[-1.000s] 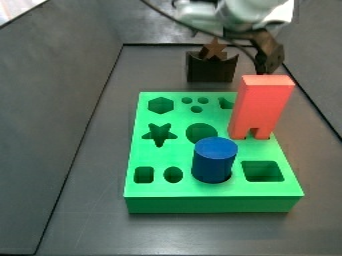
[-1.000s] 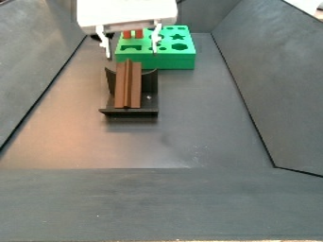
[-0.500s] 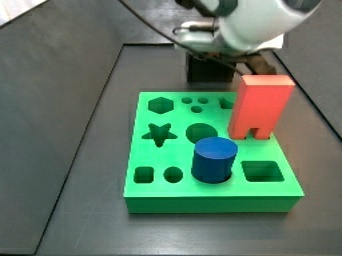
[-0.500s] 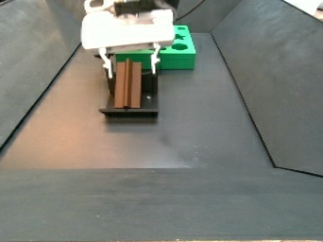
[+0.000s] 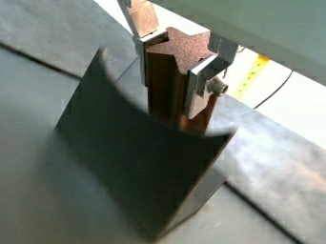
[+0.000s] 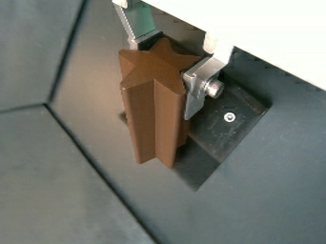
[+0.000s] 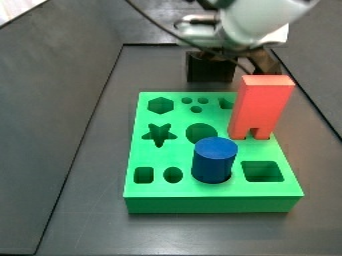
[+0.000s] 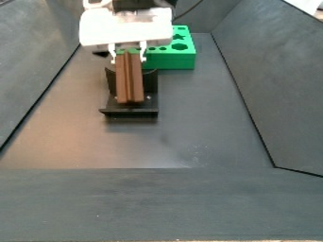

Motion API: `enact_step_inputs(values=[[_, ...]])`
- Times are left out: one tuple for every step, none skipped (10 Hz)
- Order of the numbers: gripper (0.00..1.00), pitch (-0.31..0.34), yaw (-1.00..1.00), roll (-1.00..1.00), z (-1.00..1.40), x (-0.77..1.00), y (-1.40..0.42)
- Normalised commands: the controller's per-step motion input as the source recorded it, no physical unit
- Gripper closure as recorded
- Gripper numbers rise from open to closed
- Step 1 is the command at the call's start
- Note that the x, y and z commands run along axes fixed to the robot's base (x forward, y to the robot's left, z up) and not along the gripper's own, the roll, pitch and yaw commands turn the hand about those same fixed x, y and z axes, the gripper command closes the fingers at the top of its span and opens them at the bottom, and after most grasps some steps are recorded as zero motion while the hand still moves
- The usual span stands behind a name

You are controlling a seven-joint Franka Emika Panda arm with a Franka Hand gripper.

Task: Pick up the star object. Move up. Place the star object on the fixture. Regrasp the star object. Move to above the board. Insert the star object.
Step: Move to above the board.

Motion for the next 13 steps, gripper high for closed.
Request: enact_step_inputs(values=[[1.00,-0.127,-0.43,-0.12,1.00,-0.09,0.04],[1.00,-0.060,-0.42,-0.12,1.00,-0.08,0.04],[1.00,0.050,-0.36,-0.09,1.00,-0.08,0.04],[1.00,0.132,-0.28,-0.09,1.00,-0.09,0.04],[1.00,0.175,-0.21,-0.10,1.00,-0.09,0.04],[1.00,0.194,-0.17,-0.11,1.00,-0.09,0.04],[1.00,0.219,-0.08,-0.11,1.00,-0.10,0.04],[1.00,0.226,-0.02,-0.10,1.00,-0.09,0.04],[1.00,0.212,0.04,-0.07,0.89,-0.08,0.03],[1.00,0.198,0.07,-0.06,0.77,-0.07,0.02],[1.00,0.154,0.12,-0.05,0.48,-0.03,0.00],[1.00,0.141,0.14,-0.04,0.36,-0.01,0.00],[1.00,0.050,0.10,-1.00,0.41,-0.45,-1.00]])
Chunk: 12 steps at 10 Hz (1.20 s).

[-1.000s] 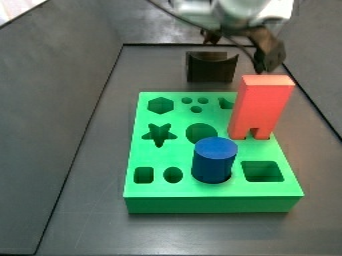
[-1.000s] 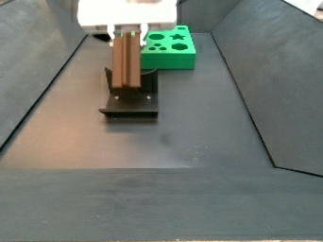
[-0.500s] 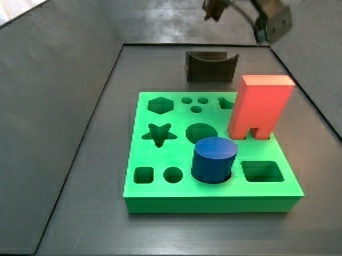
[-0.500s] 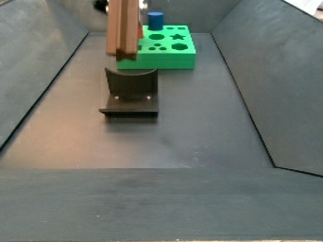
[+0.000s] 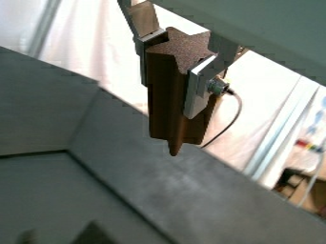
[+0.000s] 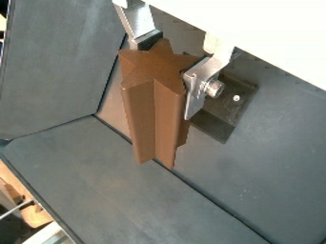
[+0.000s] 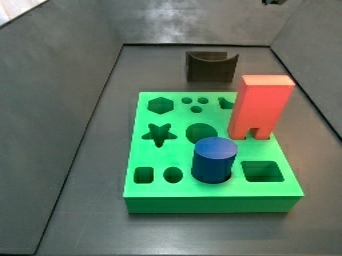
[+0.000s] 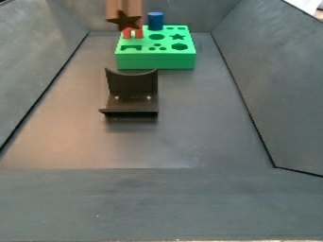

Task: Pick up the star object. Move up. Place the star object on the fixture. Regrasp the star object. Move to above the board. Insert the star object.
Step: Move to above the board.

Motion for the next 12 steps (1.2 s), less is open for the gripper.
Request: enact_step_inputs(values=[[1.00,0.040,0.10,-1.00,0.38,-0.44,-1.00],[1.00,0.024,0.10,-1.00,0.41,-0.46,-1.00],[1.00,0.002,0.10,-1.00,0.40,-0.47,-1.00],[1.00,-0.010,0.10,-1.00,0.40,-0.48,-1.00],[1.00,-0.024,0.10,-1.00,0.42,-0.50,-1.00],[1.00,-0.038,0.09,-1.00,0.42,-0.52,-1.00],[1.00,-0.053,0.09,-1.00,0.42,-0.55,-1.00],[1.00,-0.071,0.08,-1.00,0.40,-0.54,-0.94],[1.00,-0.094,0.07,-1.00,0.24,-0.35,-0.54],[1.00,-0.107,0.06,-1.00,0.13,-0.23,-0.29],[1.00,-0.098,0.04,-0.79,0.07,-0.15,-0.15],[1.00,-0.085,0.02,-0.55,0.05,-0.11,-0.08]])
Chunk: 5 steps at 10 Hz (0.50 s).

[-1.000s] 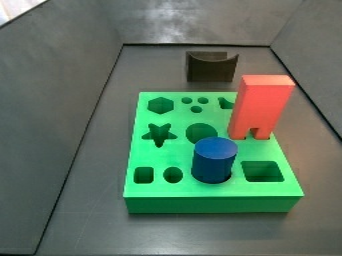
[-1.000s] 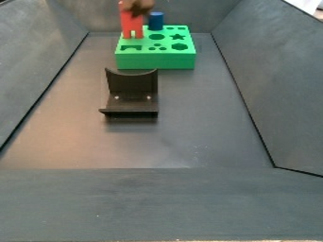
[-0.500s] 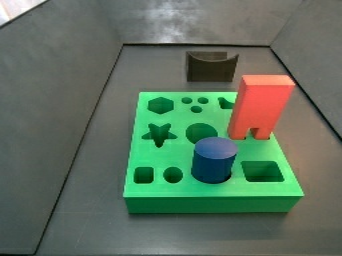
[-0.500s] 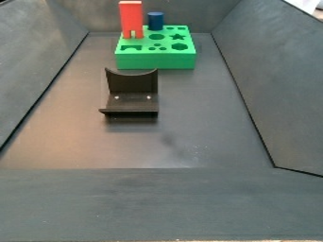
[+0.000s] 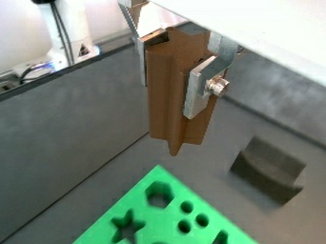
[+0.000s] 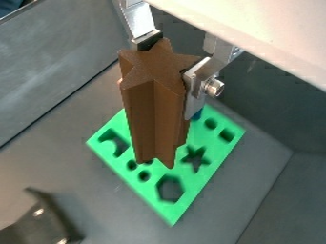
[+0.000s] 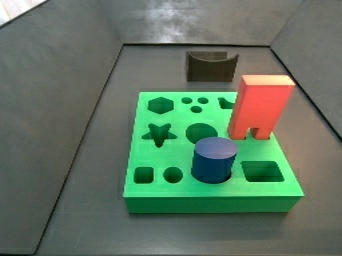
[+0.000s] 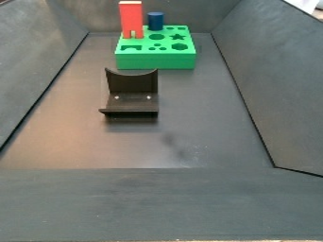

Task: Pick up the star object. Move up. Place the star object on the fixture. Regrasp the star object. Move to above the board. Insert the star object.
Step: Move to above the board, then insert the star object.

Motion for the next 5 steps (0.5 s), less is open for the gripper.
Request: enact_step_inputs(values=[[1.00,-0.064,0.01,-0.32,0.02,-0.08,-0.05],[1.00,-0.048,0.00,-0.22,0.01,-0.05,-0.02],[1.00,0.000,0.00,0.01,0.00,0.00,0.00],[1.00,-0.033,-0.28,0.00,-0.02,-0.07,-0.01],[1.00,-0.077,-0.53,0.00,-0.04,-0.10,-0.05]])
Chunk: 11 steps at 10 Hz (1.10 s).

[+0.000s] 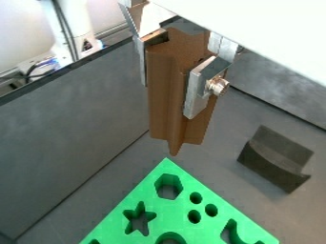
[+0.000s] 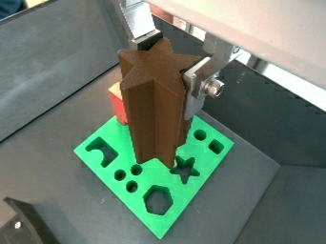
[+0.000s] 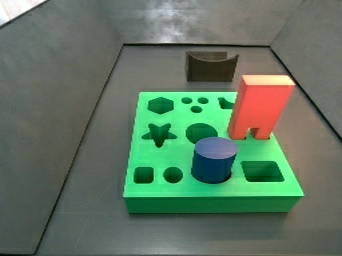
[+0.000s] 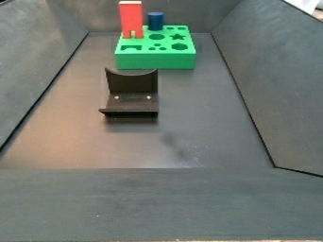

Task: Pick up the star object. Move up. Place the star object on the fixture. Regrasp the star object. Move to above the board. Insert the star object.
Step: Insert the star object.

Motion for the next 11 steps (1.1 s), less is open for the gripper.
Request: enact_step_inputs(values=[[1.00,-0.090,-0.66,-0.09,-0.01,-0.08,-0.03],[1.00,-0.050,-0.68,-0.22,0.00,0.00,0.00],[1.00,-0.020,-0.71,-0.25,0.00,0.00,0.00],[1.00,0.000,-0.73,-0.27,0.00,0.00,0.00],[1.00,0.000,-0.85,-0.24,-0.02,0.00,0.00],[1.00,0.000,-0.81,-0.23,-0.06,0.09,0.00],[1.00,0.036,-0.40,-0.01,-0.08,0.14,0.00],[1.00,0.041,-0.15,0.00,0.00,0.13,0.00],[1.00,0.000,-0.35,-0.22,-0.26,0.04,0.00],[1.00,0.000,-0.36,-0.44,-0.21,0.02,0.00],[1.00,0.000,-0.35,-0.44,-0.21,0.05,0.03]])
